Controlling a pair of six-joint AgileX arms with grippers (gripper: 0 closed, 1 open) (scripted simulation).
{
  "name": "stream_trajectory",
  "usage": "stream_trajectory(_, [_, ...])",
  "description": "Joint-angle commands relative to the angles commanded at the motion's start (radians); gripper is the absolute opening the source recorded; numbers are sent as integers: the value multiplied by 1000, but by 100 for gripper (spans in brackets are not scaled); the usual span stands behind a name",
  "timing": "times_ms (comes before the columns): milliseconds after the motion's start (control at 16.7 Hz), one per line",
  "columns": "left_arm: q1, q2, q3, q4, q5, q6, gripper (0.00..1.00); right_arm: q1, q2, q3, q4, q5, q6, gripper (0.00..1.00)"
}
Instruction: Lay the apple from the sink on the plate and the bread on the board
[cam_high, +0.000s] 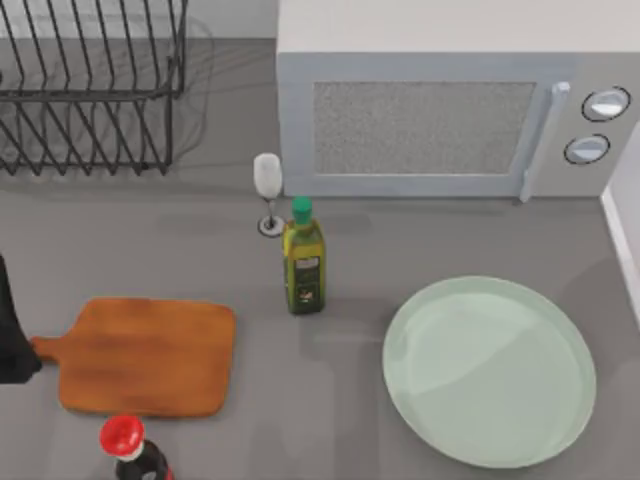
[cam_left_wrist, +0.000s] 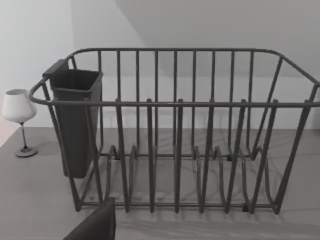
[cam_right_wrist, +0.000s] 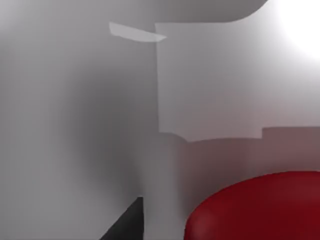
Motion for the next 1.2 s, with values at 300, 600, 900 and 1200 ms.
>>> stream_trajectory(300, [0, 0, 0, 0, 0, 0, 100, 0, 0, 0, 0, 0, 0, 0])
stream_trajectory(600, [0, 0, 0, 0, 0, 0, 100, 0, 0, 0, 0, 0, 0, 0])
stream_trajectory(900, [0, 0, 0, 0, 0, 0, 100, 1, -111, 45, -106, -14, 7, 0])
stream_trajectory(1200, [0, 0, 0, 0, 0, 0, 100, 1, -225, 115, -295, -15, 5, 0])
